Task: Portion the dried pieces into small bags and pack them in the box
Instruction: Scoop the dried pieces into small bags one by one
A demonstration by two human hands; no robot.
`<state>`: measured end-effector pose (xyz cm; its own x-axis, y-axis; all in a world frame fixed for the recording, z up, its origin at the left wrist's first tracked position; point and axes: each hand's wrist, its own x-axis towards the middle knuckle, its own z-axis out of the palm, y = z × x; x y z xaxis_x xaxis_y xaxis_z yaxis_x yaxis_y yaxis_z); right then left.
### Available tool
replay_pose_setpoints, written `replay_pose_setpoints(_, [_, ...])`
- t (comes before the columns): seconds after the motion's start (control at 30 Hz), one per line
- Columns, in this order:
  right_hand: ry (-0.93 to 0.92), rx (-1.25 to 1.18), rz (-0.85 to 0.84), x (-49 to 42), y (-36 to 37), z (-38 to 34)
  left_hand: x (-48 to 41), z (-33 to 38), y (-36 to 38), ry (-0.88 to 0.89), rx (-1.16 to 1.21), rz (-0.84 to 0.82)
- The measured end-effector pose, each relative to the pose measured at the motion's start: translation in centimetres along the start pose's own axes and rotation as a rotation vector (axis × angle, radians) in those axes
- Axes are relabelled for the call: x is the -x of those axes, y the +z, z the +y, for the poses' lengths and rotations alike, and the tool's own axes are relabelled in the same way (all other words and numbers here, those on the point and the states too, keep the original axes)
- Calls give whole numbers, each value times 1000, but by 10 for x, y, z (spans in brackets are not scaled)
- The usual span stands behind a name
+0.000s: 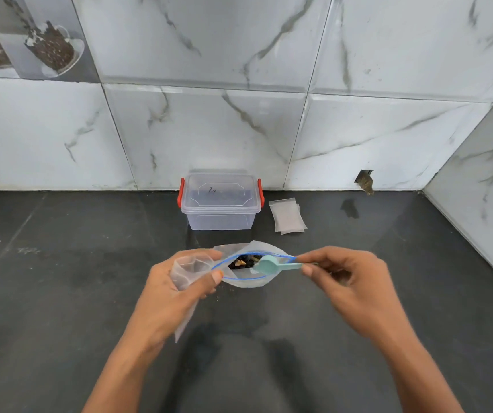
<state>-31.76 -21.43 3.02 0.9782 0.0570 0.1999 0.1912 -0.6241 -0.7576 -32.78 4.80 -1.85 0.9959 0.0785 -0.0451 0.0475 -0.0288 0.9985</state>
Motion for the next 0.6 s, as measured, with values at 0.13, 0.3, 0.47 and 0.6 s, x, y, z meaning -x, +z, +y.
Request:
replay_pose_setpoints(0.13, [25,-205,-45,0,-13,8,-20,-12,-19,-114,111,183])
replay_pose_setpoints(0.3, [-176,34,-2,7,30,1,-71,-64,-23,-422,91,318])
replay_pose_setpoints(0.47, [-296,507,-92,13,64,13,-108,-96,-9,-552,89,278])
replay_pose_setpoints(0.6, [-249,471,-60,18,66,26,-127,-104,-6,-568,0,224])
